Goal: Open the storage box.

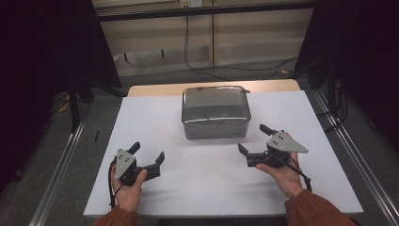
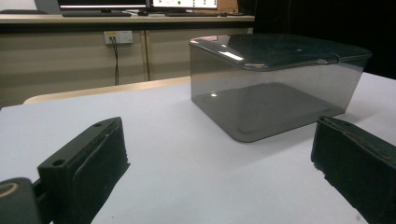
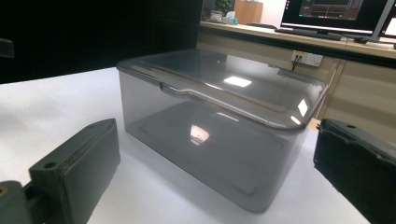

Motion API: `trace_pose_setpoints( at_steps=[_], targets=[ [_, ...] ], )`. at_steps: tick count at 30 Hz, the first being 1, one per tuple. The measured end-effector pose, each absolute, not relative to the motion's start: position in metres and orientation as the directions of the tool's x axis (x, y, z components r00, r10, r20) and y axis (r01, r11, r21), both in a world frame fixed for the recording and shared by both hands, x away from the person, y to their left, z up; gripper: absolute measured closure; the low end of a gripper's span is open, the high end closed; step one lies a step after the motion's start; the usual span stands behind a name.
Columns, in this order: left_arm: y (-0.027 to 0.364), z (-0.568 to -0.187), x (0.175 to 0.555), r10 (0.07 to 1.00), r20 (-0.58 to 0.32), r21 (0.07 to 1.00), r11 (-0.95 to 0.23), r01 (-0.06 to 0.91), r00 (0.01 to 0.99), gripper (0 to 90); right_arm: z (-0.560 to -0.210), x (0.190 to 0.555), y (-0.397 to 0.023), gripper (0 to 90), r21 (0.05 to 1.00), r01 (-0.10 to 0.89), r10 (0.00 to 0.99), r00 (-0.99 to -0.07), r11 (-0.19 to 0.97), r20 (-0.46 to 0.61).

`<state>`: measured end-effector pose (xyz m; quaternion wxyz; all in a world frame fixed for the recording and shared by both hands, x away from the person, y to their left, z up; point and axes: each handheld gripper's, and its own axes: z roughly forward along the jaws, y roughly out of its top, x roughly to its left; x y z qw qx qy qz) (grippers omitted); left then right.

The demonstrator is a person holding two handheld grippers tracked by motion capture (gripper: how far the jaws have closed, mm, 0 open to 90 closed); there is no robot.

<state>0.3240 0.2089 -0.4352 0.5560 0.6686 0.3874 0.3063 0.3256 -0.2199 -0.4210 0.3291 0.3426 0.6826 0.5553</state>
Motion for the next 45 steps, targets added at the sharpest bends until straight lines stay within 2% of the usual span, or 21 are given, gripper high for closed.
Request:
trace_pose_setpoints(
  at_steps=[13,18,23,29,34,45],
  targets=[
    [0.208,-0.435,0.325,0.859,-0.021,0.980,-0.083,0.179,0.512,3.2,-0.407,0.342,-0.203,0.6,0.977,0.054,0.819,-0.556,0.207,-0.143],
    [0.207,-0.436,0.326,0.858,-0.026,0.979,-0.081,0.185,0.513,3.2,-0.403,0.349,-0.196,0.2,0.959,0.017,0.805,-0.548,0.284,-0.229],
    [0.208,-0.436,0.327,0.861,-0.026,0.980,-0.080,0.184,0.508,3.2,-0.400,0.355,-0.191,1.4,0.950,0.007,0.804,-0.535,0.311,-0.259],
    [0.207,-0.436,0.327,0.861,-0.018,0.979,-0.089,0.186,0.508,3.2,-0.400,0.360,-0.183,4.0,0.900,-0.042,0.761,-0.518,0.433,-0.391],
    [0.207,-0.436,0.328,0.862,-0.020,0.979,-0.087,0.186,0.506,3.2,-0.402,0.362,-0.174,6.0,0.868,-0.061,0.726,-0.521,0.493,-0.449],
    [0.207,-0.437,0.331,0.860,-0.022,0.977,-0.088,0.192,0.510,3.3,-0.405,0.370,-0.151,13.3,0.732,-0.127,0.598,-0.493,0.670,-0.632]
  ],
)
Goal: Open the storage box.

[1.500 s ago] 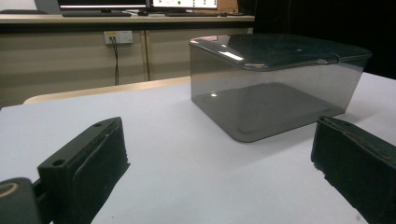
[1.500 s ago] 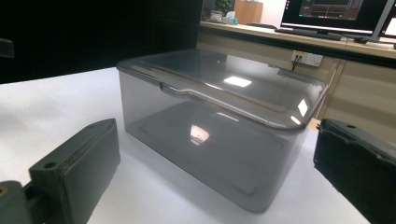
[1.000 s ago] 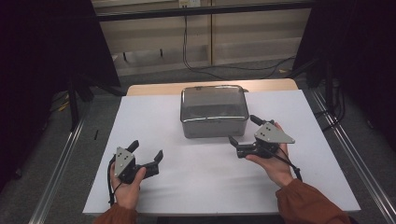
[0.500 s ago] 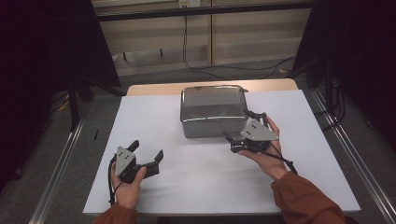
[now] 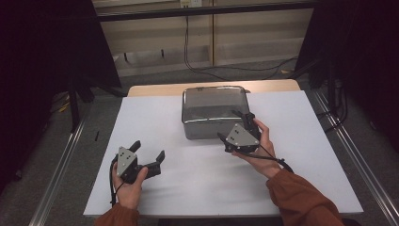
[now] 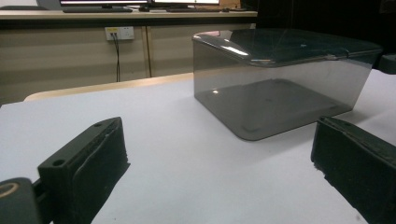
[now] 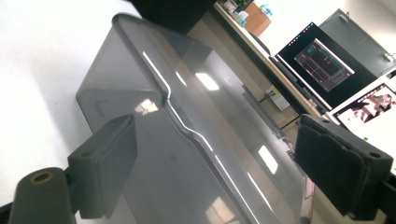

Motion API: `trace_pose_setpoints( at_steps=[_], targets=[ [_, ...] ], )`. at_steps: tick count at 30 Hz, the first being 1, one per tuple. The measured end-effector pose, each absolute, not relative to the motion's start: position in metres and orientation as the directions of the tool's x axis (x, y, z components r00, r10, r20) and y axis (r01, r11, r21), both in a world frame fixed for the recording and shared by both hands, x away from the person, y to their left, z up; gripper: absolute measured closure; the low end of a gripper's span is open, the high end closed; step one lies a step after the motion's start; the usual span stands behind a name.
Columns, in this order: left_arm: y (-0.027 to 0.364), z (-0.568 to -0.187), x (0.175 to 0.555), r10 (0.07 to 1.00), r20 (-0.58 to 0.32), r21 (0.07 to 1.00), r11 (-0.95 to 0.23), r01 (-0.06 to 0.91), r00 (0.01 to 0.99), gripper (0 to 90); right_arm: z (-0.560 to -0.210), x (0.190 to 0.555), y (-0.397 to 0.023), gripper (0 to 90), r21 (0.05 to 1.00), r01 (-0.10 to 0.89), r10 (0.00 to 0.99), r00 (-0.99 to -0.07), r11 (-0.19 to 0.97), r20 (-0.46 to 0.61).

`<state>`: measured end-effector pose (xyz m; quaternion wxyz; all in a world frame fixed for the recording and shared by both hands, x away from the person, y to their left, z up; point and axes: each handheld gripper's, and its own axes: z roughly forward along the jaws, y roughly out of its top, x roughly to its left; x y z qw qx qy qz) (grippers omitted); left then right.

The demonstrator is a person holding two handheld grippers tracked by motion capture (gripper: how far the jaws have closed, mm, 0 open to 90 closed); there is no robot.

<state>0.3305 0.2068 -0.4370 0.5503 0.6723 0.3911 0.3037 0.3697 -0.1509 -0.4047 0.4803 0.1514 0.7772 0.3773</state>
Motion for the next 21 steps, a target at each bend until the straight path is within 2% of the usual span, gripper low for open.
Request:
trace_pose_setpoints(
  at_steps=[10,21],
  targets=[
    [0.207,-0.437,0.329,0.859,-0.024,0.978,-0.086,0.191,0.512,3.3,-0.413,0.372,-0.138,25.5,0.562,-0.194,0.450,-0.419,0.804,-0.788],
    [0.208,-0.437,0.330,0.859,-0.030,0.977,-0.081,0.195,0.511,3.3,-0.420,0.372,-0.125,44.8,0.382,-0.250,0.291,-0.334,0.890,-0.896]
  ],
)
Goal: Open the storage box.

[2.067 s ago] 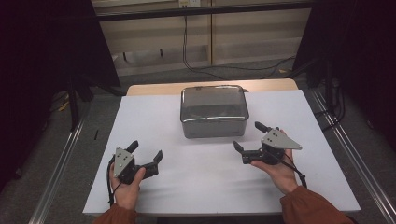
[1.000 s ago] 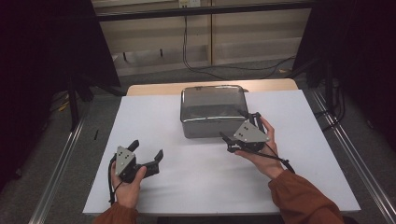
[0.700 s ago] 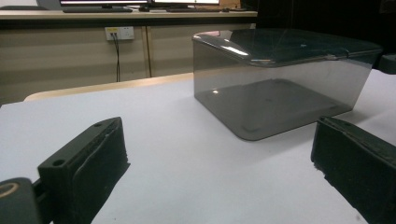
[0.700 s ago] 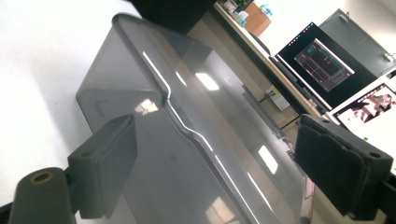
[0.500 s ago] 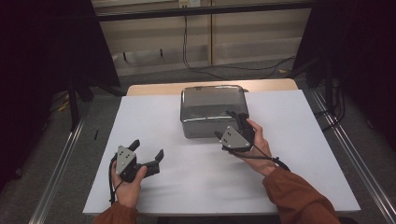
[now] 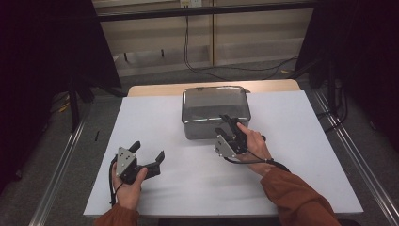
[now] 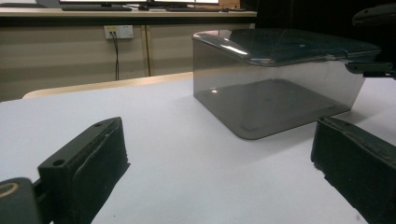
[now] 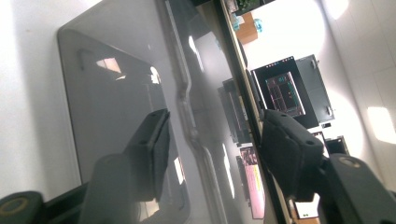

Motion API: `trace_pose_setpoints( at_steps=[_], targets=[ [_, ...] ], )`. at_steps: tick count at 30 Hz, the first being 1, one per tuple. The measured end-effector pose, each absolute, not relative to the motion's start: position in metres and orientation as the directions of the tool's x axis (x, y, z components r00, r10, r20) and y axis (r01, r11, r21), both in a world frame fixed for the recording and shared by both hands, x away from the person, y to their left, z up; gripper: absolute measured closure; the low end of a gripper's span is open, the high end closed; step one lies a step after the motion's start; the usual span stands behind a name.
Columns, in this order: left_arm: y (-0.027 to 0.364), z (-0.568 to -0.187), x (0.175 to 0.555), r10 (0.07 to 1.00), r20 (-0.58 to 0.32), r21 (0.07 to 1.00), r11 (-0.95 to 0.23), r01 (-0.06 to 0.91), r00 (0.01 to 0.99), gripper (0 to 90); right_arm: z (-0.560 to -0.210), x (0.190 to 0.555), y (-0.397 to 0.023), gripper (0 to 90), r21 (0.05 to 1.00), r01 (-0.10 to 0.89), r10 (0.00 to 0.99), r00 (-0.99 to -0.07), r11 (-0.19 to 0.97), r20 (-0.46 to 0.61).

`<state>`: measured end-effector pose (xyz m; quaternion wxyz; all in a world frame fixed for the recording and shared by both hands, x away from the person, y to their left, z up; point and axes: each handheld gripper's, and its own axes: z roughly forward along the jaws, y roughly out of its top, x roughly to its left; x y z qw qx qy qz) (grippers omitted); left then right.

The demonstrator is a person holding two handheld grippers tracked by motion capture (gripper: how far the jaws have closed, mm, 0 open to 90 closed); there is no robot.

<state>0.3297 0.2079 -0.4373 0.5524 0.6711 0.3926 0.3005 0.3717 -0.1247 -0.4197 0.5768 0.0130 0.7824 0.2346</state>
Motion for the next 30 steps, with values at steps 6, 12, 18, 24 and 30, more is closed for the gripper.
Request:
trace_pose_setpoints(
  at_steps=[6,12,18,24,30],
  targets=[
    [0.207,-0.437,0.330,0.857,-0.025,0.978,-0.086,0.190,0.515,3.3,-0.426,0.371,-0.120,57.4,0.292,-0.265,0.209,-0.301,0.919,-0.930],
    [0.207,-0.438,0.330,0.857,-0.018,0.977,-0.093,0.190,0.514,3.3,-0.428,0.373,-0.119,64.7,0.287,-0.260,0.204,-0.303,0.922,-0.931],
    [0.206,-0.438,0.331,0.854,-0.012,0.977,-0.101,0.189,0.520,3.3,-0.433,0.372,-0.116,74.1,0.226,-0.265,0.152,-0.272,0.937,-0.950],
    [0.206,-0.439,0.332,0.857,-0.004,0.974,-0.113,0.196,0.514,3.2,-0.433,0.372,-0.116,78.1,0.209,-0.273,0.138,-0.256,0.939,-0.957],
    [0.201,-0.440,0.332,0.829,0.004,0.972,-0.135,0.194,0.559,3.8,-0.432,0.372,-0.116,78.8,0.202,-0.276,0.132,-0.253,0.940,-0.959]
  ],
)
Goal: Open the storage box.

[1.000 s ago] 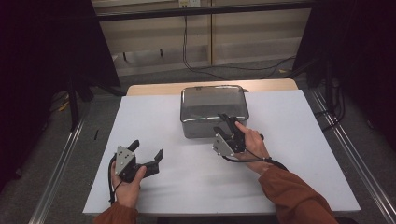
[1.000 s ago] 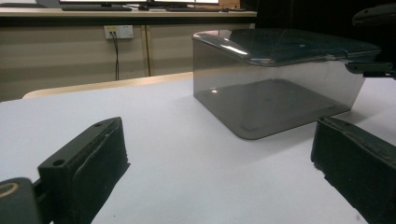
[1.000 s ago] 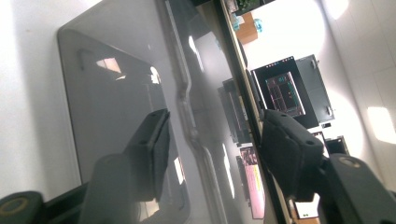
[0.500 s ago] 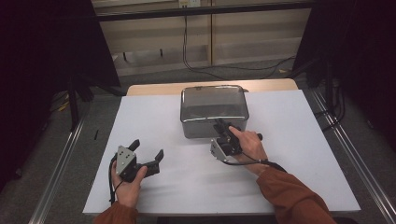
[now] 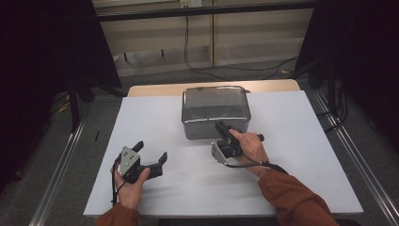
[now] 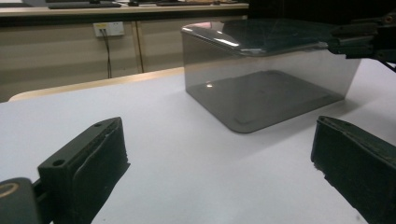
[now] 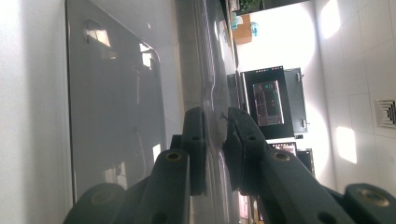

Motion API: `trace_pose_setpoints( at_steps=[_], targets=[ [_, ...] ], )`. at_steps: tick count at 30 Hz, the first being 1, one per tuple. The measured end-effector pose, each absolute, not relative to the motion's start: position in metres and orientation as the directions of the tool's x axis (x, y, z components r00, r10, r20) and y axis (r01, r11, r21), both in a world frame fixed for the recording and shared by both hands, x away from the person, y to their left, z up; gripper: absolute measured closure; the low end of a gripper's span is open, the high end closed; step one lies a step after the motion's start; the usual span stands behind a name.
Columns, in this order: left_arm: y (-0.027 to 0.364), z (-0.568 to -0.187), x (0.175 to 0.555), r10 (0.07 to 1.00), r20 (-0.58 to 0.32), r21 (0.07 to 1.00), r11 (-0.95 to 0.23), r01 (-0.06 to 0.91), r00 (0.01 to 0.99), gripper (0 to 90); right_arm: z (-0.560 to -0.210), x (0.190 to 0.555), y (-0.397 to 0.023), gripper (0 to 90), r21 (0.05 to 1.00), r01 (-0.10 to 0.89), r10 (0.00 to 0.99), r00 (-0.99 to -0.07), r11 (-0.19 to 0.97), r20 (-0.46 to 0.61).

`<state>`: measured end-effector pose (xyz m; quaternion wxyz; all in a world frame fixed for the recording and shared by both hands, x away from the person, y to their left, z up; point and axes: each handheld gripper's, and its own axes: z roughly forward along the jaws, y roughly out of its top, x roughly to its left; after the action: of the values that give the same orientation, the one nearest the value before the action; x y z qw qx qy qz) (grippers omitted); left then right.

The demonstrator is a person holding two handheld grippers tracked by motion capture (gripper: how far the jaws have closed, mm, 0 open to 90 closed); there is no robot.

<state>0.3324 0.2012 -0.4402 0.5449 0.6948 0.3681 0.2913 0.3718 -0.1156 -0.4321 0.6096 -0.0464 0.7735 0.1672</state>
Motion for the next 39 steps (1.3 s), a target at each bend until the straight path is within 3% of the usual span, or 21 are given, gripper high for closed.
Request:
trace_pose_setpoints(
  at_steps=[11,19,28,31,39],
  targets=[
    [0.203,-0.437,0.334,0.797,-0.051,0.972,-0.098,0.213,0.602,7.8,-0.429,0.372,-0.117,78.8,0.228,-0.270,0.158,-0.257,0.935,-0.953],
    [0.200,-0.431,0.334,0.773,-0.036,0.976,-0.110,0.190,0.633,7.6,-0.427,0.372,-0.118,78.7,0.248,-0.272,0.177,-0.260,0.930,-0.949],
    [0.194,-0.427,0.336,0.764,-0.072,0.975,-0.081,0.207,0.641,2.9,-0.426,0.372,-0.117,78.6,0.256,-0.267,0.185,-0.264,0.929,-0.947],
    [0.189,-0.424,0.336,0.751,-0.010,0.979,-0.128,0.161,0.660,2.7,-0.426,0.372,-0.117,78.6,0.255,-0.266,0.184,-0.266,0.929,-0.946],
    [0.183,-0.429,0.347,0.756,-0.008,0.973,-0.146,0.181,0.654,2.0,-0.421,0.373,-0.118,78.9,0.261,-0.273,0.191,-0.257,0.926,-0.947]
  ],
)
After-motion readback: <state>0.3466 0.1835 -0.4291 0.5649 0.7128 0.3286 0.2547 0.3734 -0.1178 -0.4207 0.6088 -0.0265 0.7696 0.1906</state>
